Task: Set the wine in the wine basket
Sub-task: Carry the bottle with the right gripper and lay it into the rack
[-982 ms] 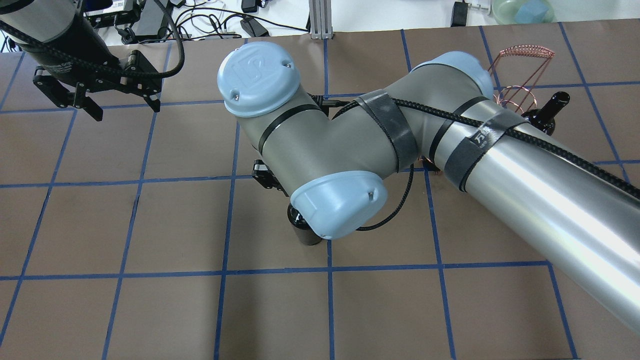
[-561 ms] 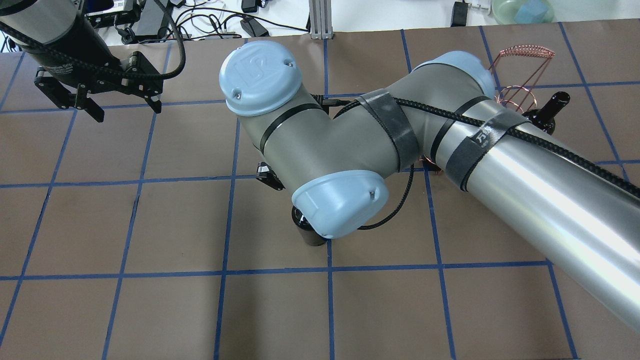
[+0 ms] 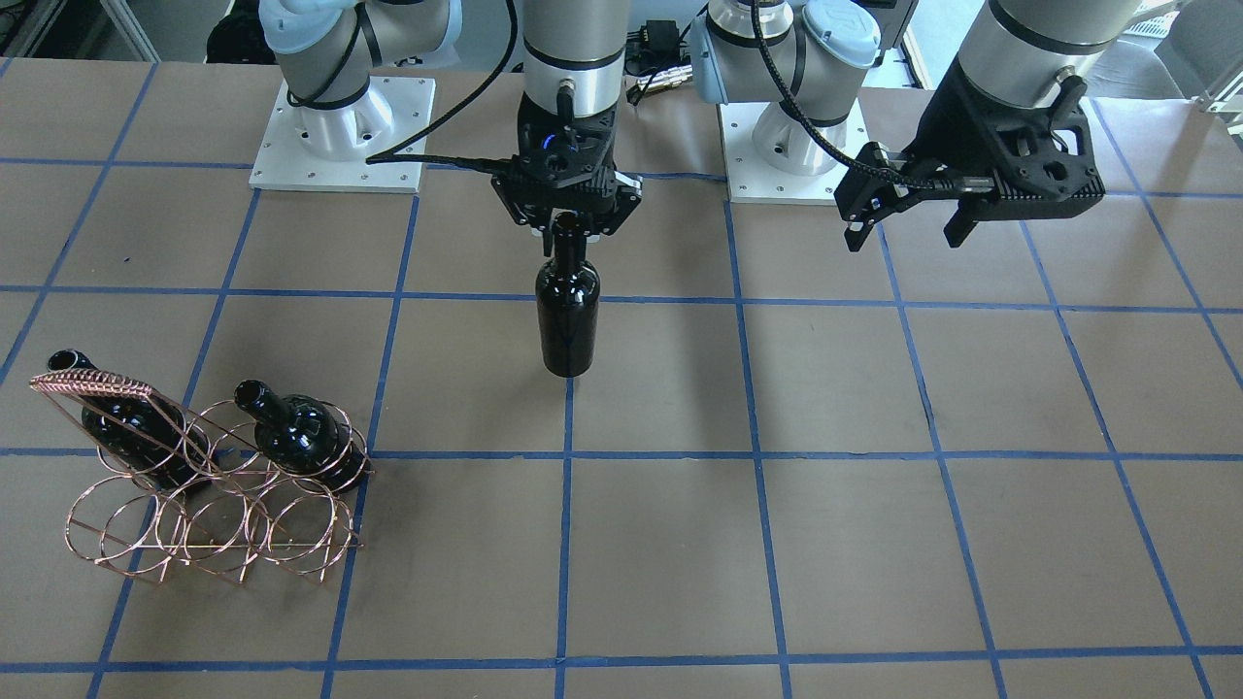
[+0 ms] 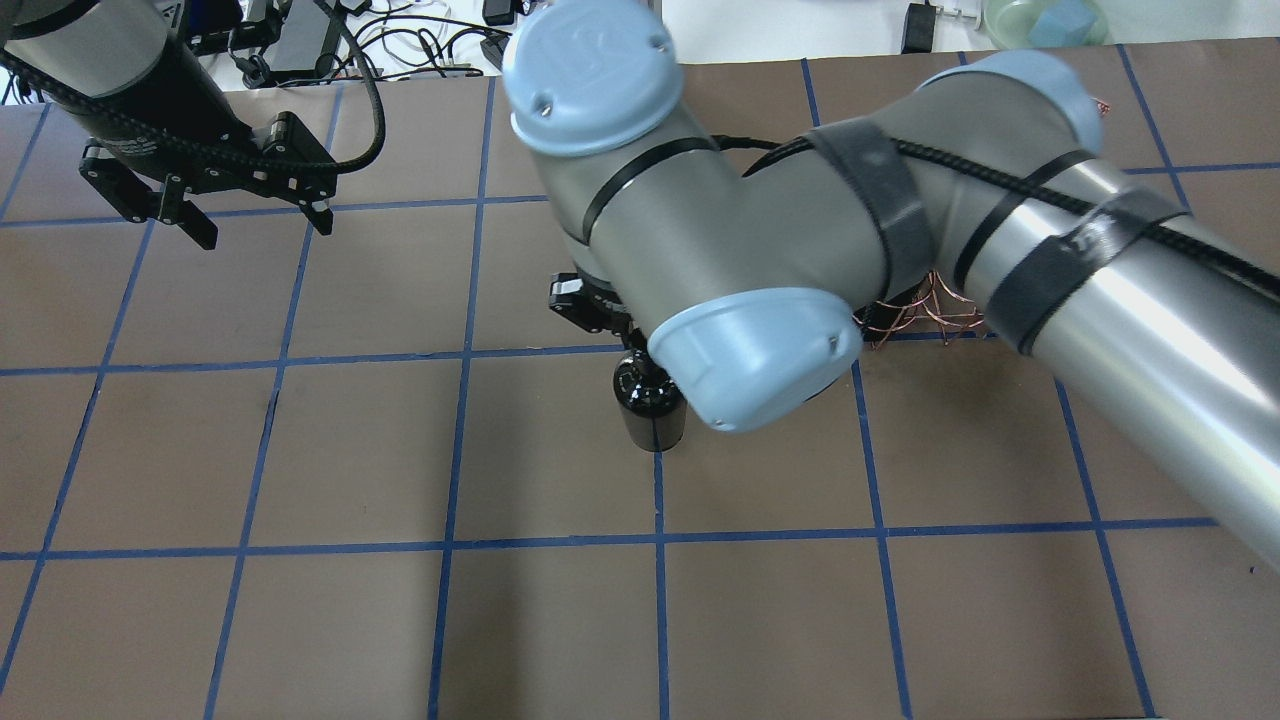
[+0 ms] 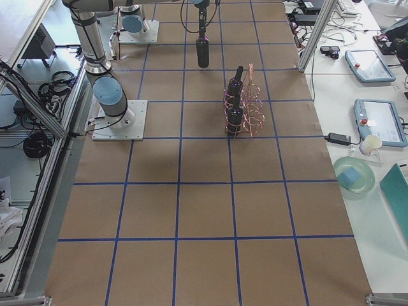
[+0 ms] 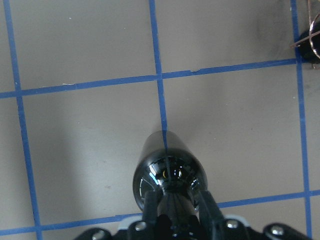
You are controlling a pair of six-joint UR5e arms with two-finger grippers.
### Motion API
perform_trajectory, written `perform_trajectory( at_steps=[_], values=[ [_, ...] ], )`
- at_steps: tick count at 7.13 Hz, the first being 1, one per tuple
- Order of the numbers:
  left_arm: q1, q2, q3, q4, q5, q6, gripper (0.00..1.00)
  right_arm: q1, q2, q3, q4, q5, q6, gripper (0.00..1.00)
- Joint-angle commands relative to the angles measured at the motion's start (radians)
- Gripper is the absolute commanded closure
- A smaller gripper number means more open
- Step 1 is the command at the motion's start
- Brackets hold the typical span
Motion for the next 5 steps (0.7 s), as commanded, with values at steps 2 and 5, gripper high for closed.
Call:
perform_trajectory(
  at_steps=[2, 5],
  values=[
    [-0.001, 0.002, -0.001, 0.000, 0.000, 0.000, 0.00, -0.281, -0.146, 0.000, 0.176, -0.019, -0.402, 1.00],
    [-0.001, 0.005, -0.002, -0.019, 0.000, -0.001, 0.00, -0.571, -0.176, -0.040, 0.183, -0.022, -0.724, 1.00]
  ],
)
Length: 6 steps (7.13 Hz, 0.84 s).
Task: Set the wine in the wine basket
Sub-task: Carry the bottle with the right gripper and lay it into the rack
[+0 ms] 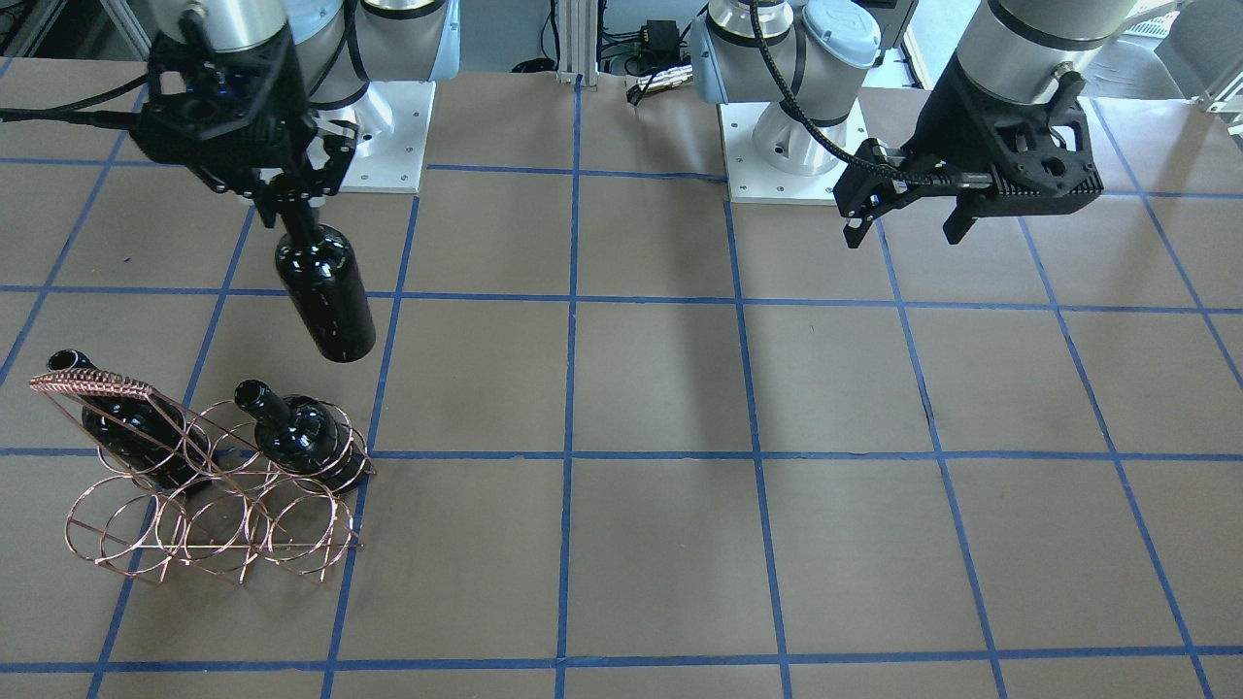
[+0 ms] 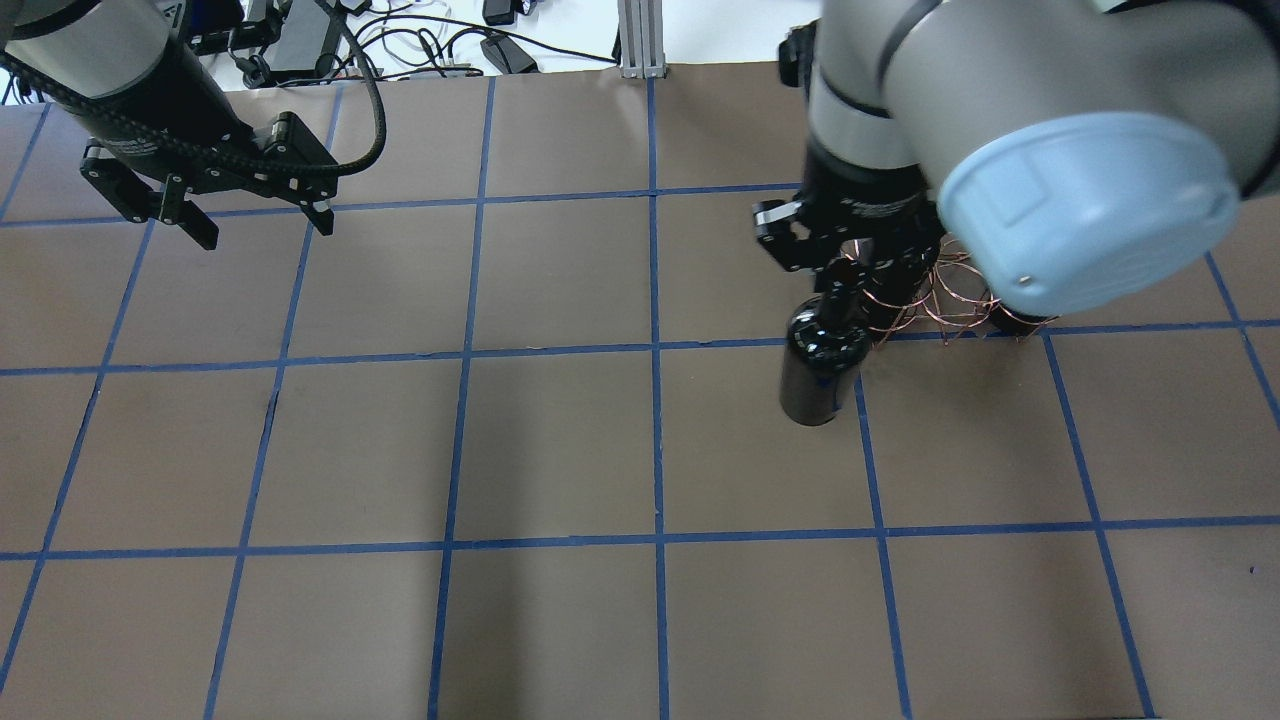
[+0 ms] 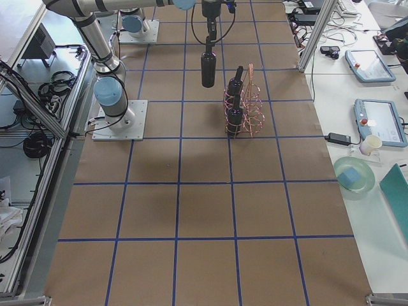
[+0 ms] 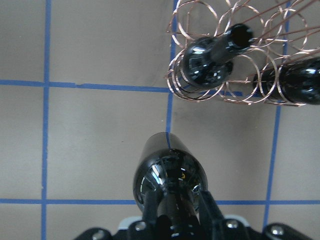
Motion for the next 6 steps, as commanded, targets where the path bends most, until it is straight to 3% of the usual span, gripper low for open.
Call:
perform_trajectory(
  at_steps=[1, 3, 6],
  values=[
    [0.000, 0.000, 0.000, -0.011, 0.002, 0.000, 0.00, -0.173, 0.004, -0.068, 0.008, 0.044, -0.121, 1.00],
    [-0.002, 0.003, 0.001, -0.006, 0.004, -0.012, 0.00, -0.176, 0.120, -0.197, 0.005, 0.049, -0.124, 1.00],
    [-0.002, 0.011, 0.003, -0.005, -0.005, -0.009, 0.00, -0.178, 0.197, -0.213, -0.031, 0.047, -0.154, 1.00]
  ],
)
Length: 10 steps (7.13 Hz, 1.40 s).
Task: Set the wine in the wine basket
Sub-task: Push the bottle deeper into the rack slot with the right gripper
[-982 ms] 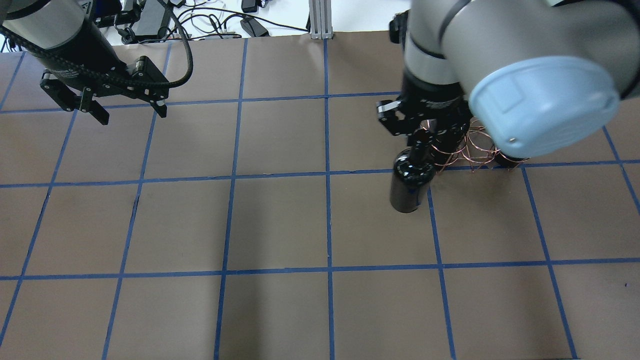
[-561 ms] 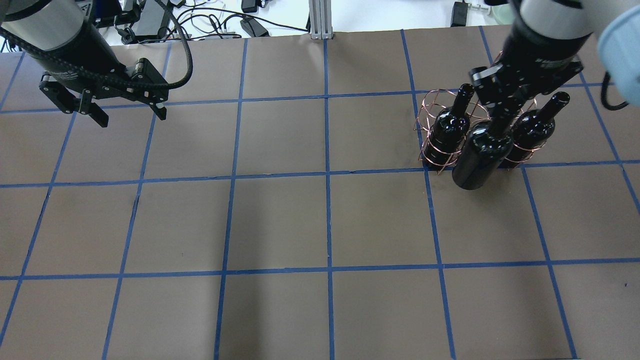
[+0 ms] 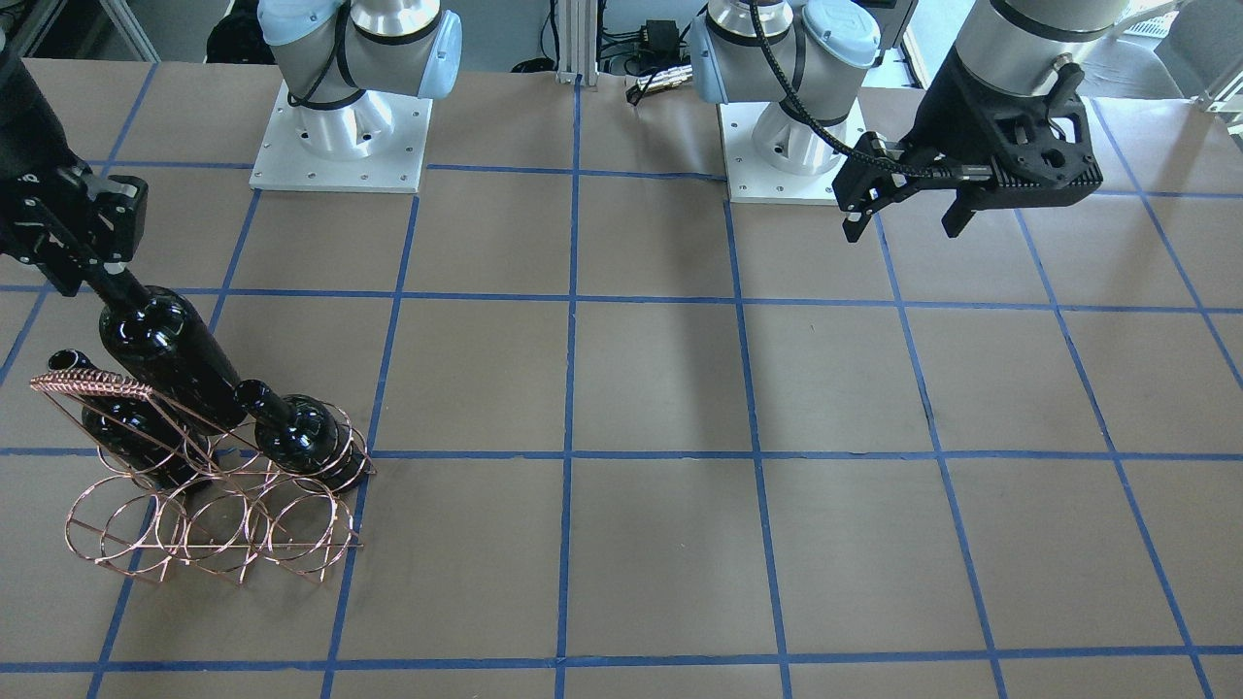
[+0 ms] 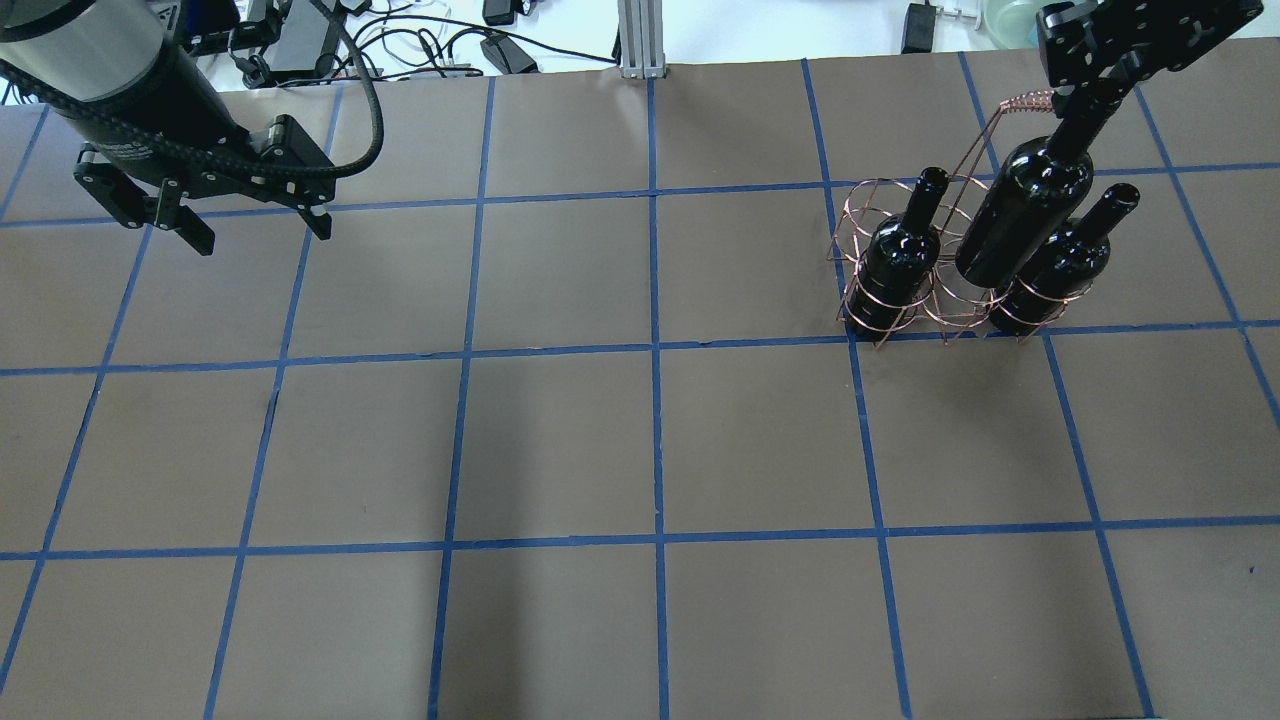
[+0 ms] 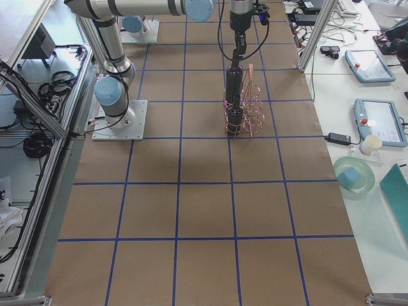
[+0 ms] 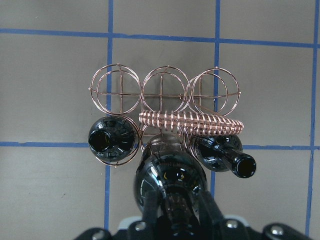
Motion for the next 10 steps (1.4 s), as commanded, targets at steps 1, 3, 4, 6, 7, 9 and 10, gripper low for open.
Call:
perform_trajectory(
  at_steps=[1, 3, 4, 6, 7, 9, 10],
  values=[
    [-0.002, 0.009, 0.003, 0.003, -0.011, 0.008, 0.00, -0.002, 0.048, 0.003, -0.019, 0.000, -0.026, 1.00],
    [-0.002, 0.016, 0.001, 0.003, -0.008, 0.013, 0.00, -0.002, 0.053, 0.030, -0.036, -0.002, -0.043, 1.00],
    [-0.002, 0.019, 0.001, 0.001, 0.002, 0.013, 0.00, -0.002, 0.053, 0.053, -0.039, -0.003, -0.048, 1.00],
    [0.000, 0.020, 0.001, -0.002, 0.003, 0.013, 0.00, -0.002, 0.075, 0.113, -0.095, 0.000, -0.052, 1.00],
    [0.001, 0.019, 0.000, -0.003, 0.003, 0.013, 0.00, 0.000, 0.076, 0.156, -0.158, 0.000, -0.051, 1.00],
    [0.003, 0.019, 0.000, -0.005, 0.003, 0.013, 0.00, -0.002, 0.076, 0.179, -0.189, -0.002, -0.052, 0.63],
    [0.003, 0.019, 0.000, -0.005, 0.002, 0.013, 0.00, -0.002, 0.064, 0.178, -0.186, -0.002, -0.054, 0.10]
  ],
)
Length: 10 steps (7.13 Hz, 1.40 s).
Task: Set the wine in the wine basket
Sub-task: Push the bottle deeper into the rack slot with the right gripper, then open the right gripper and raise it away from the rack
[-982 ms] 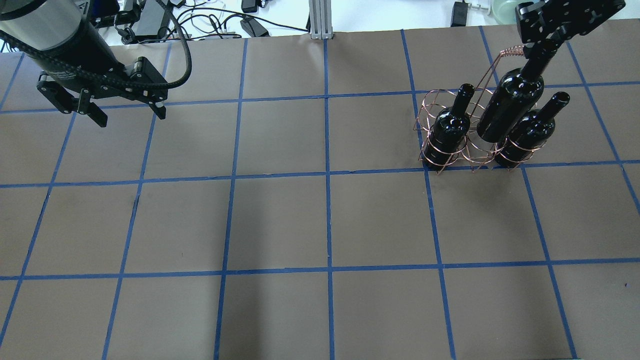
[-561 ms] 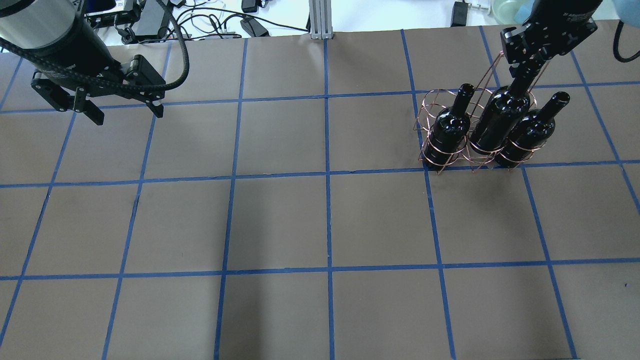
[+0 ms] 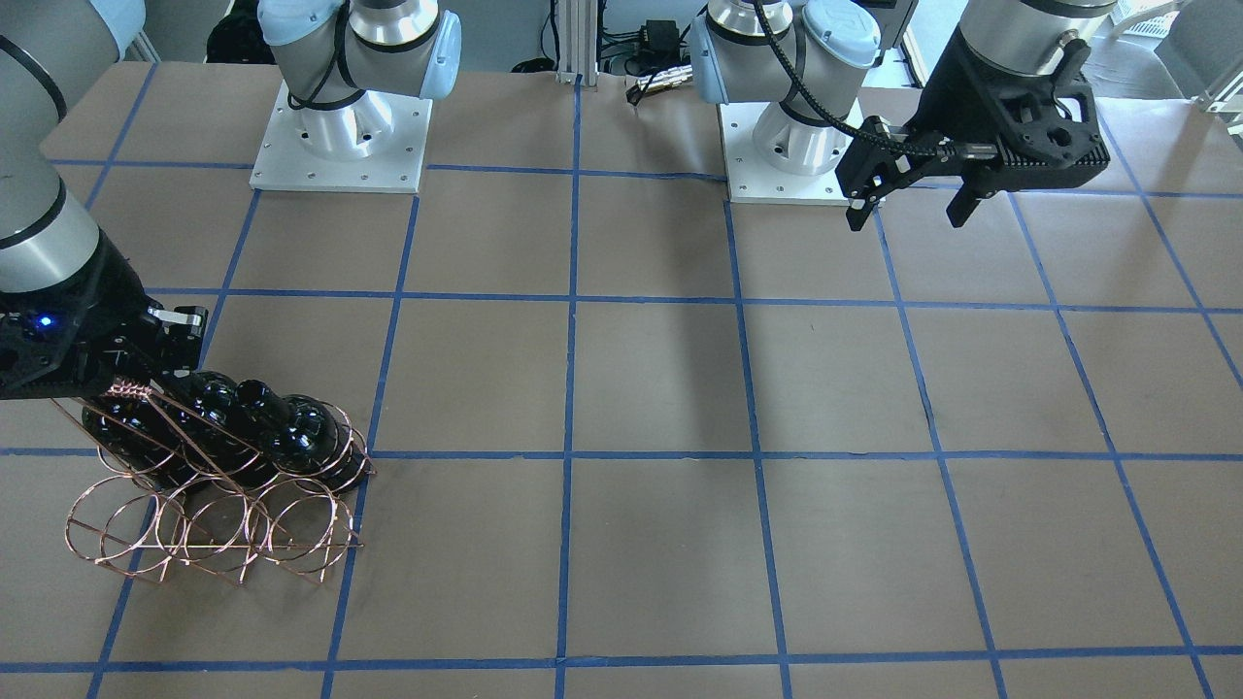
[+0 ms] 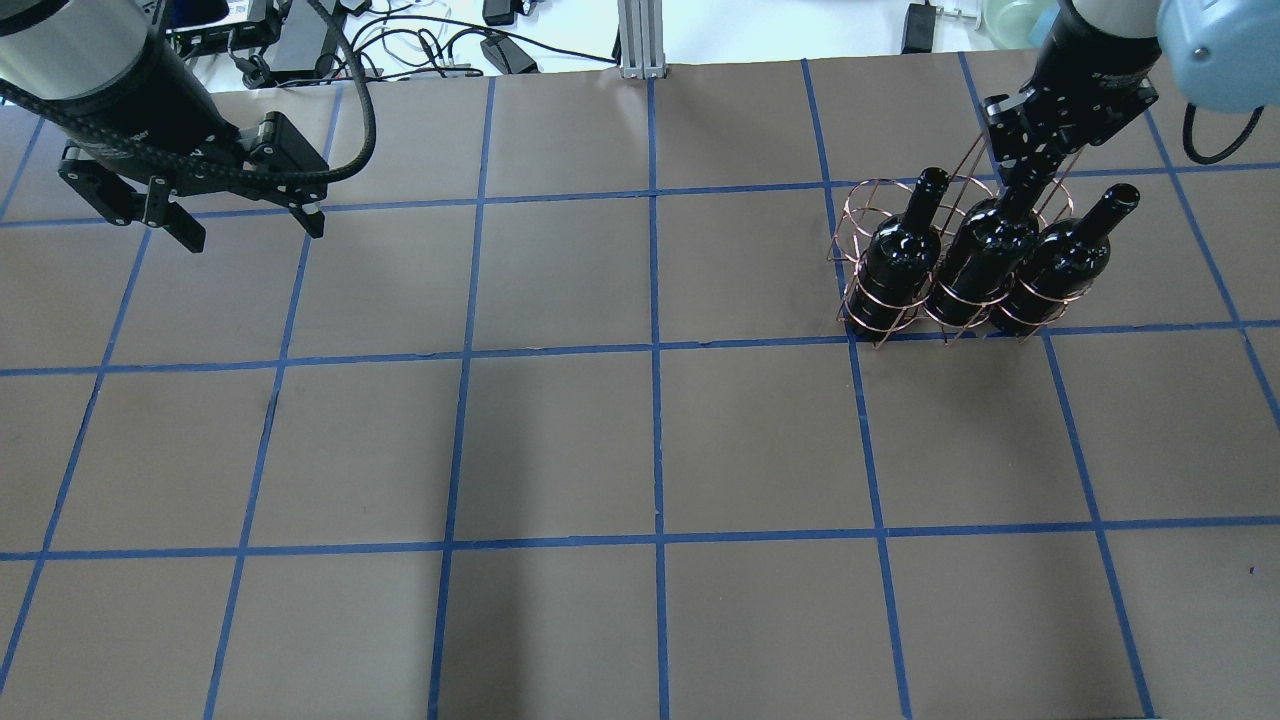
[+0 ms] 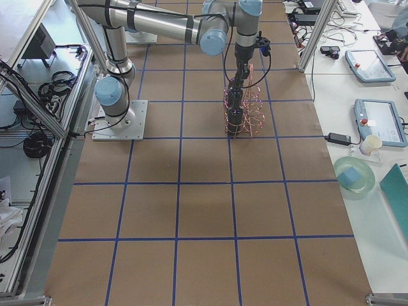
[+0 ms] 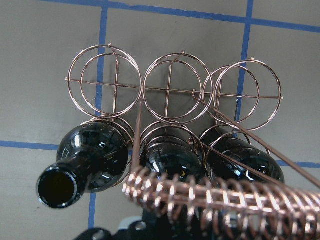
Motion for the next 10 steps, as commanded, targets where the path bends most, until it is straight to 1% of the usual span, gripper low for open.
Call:
perform_trajectory(
  at_steps=[1, 3, 4, 5, 7, 8, 10],
  values=[
    [0.000, -0.002, -0.002, -0.001, -0.001, 0.000, 0.00, 0.001, -0.026, -0.010, -0.001, 0.003, 0.002, 0.01],
    [0.000, -0.008, -0.002, 0.001, -0.001, 0.000, 0.00, 0.006, -0.133, -0.012, 0.013, 0.007, 0.017, 0.00],
    [0.000, -0.006, -0.002, 0.001, -0.001, 0.000, 0.00, 0.014, -0.197, -0.024, 0.092, 0.010, 0.057, 0.00],
    [0.000, -0.008, -0.002, 0.002, -0.003, 0.000, 0.00, 0.042, -0.222, -0.044, 0.144, 0.038, 0.160, 0.00],
    [0.000, -0.006, -0.002, -0.001, -0.001, 0.000, 0.00, 0.194, -0.223, -0.047, 0.154, 0.029, 0.398, 0.00],
    [0.000, -0.008, -0.002, -0.001, -0.001, 0.000, 0.00, 0.233, -0.220, -0.046, 0.163, 0.023, 0.420, 0.00],
    [0.000, -0.008, -0.002, -0.001, -0.003, 0.000, 0.00, 0.236, -0.217, -0.033, 0.168, 0.035, 0.434, 0.00]
  ],
)
